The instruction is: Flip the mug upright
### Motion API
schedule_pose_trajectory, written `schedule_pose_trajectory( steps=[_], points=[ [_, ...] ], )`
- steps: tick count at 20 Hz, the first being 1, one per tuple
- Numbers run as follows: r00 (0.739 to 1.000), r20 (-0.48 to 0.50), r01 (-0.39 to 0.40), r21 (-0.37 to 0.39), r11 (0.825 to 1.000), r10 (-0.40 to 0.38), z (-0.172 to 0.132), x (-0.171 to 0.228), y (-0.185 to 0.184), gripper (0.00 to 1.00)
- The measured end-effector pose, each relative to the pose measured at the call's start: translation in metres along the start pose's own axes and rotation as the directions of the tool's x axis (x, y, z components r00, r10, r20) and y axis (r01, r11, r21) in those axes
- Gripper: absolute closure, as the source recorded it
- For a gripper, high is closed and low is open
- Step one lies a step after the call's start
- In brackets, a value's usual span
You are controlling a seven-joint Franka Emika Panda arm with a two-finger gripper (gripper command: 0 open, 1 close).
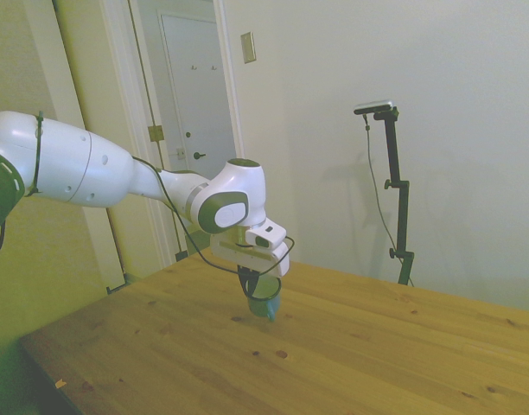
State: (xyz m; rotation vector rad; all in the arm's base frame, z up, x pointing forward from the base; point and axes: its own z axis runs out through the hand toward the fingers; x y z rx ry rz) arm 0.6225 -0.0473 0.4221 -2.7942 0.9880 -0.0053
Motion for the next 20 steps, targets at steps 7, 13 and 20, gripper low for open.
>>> schedule_pose_trajectory(
  steps=[7,13,20],
  points=[
    [0.999,0.032,-0.039,-0.115,0.993,0.043,0.009,0.017,-0.028,1.00],
    [0.997,0.032,-0.064,-0.139,0.988,0.069,0.025,0.043,-0.023,1.00],
    [0.996,0.041,-0.077,-0.149,0.986,0.084,0.029,0.050,-0.016,1.00]
  ],
)
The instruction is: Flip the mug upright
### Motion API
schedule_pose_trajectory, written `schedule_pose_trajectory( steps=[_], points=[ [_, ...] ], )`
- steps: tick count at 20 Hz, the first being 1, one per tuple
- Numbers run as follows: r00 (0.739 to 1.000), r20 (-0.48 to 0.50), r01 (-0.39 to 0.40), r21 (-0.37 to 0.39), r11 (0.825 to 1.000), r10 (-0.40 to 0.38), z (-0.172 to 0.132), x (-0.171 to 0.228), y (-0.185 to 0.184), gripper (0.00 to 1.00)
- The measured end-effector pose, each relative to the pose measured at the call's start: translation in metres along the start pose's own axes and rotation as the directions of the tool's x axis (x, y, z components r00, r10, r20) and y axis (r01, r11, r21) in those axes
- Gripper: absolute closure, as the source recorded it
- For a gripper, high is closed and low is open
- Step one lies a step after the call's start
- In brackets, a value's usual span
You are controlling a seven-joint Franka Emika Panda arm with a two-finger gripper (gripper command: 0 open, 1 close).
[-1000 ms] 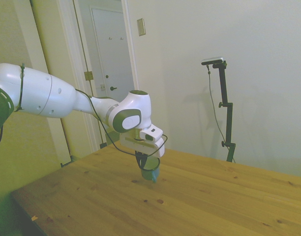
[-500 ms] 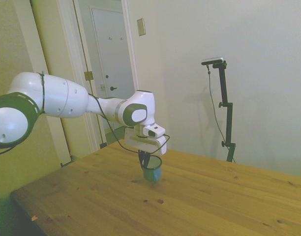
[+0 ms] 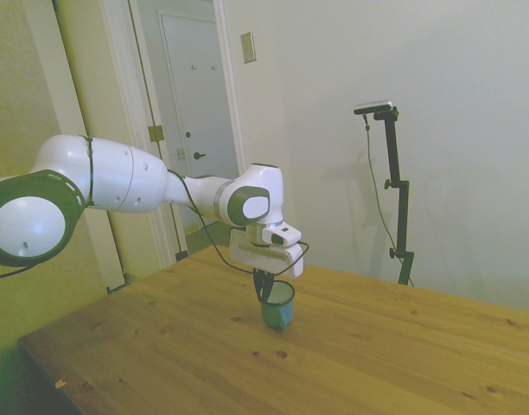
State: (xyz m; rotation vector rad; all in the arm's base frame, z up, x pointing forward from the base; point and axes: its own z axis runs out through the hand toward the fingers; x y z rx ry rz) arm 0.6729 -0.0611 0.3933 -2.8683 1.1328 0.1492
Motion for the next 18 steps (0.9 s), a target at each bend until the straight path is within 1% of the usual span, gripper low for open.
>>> schedule_pose_trajectory(
  steps=[1,11,18],
  points=[
    [1.000,0.002,-0.002,-0.001,1.000,0.002,0.002,0.001,0.000,0.00],
    [1.000,0.009,-0.016,0.001,1.000,0.016,0.000,0.008,0.004,0.00],
    [1.000,-0.006,-0.005,0.022,1.000,0.005,-0.023,-0.007,0.010,0.00]
  ],
)
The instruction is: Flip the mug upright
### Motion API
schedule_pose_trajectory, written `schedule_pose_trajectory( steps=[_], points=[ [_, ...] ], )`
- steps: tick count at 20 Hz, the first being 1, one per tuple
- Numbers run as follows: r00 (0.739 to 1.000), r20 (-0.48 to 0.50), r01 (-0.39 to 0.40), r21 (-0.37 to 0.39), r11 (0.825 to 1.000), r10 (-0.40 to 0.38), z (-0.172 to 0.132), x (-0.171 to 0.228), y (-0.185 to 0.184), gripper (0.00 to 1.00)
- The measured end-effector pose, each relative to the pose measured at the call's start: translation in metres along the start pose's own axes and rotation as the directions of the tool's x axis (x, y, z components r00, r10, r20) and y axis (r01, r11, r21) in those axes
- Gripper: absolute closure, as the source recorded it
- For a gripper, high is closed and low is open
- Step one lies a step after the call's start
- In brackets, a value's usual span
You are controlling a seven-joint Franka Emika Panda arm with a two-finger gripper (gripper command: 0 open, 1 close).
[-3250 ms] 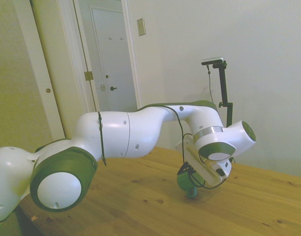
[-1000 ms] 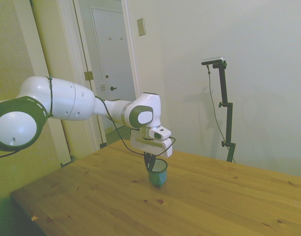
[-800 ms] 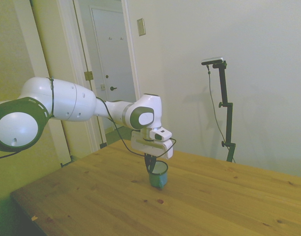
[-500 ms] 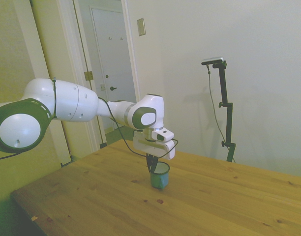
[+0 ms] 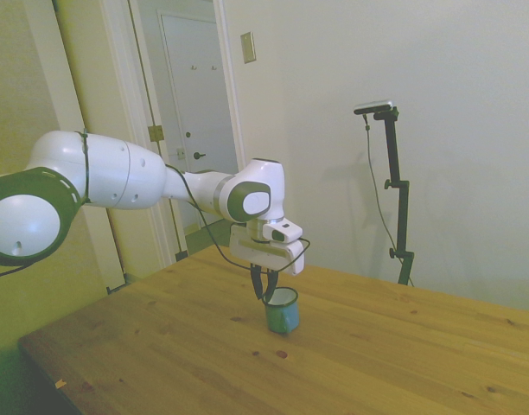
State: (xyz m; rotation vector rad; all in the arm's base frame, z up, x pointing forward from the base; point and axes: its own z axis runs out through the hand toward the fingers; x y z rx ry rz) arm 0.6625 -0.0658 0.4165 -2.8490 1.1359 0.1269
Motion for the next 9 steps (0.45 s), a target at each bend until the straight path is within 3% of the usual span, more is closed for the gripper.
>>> schedule_pose_trajectory(
  steps=[9],
  points=[
    [0.993,-0.114,0.042,0.105,0.994,-0.030,-0.050,-0.075,0.046,0.00]
  ],
)
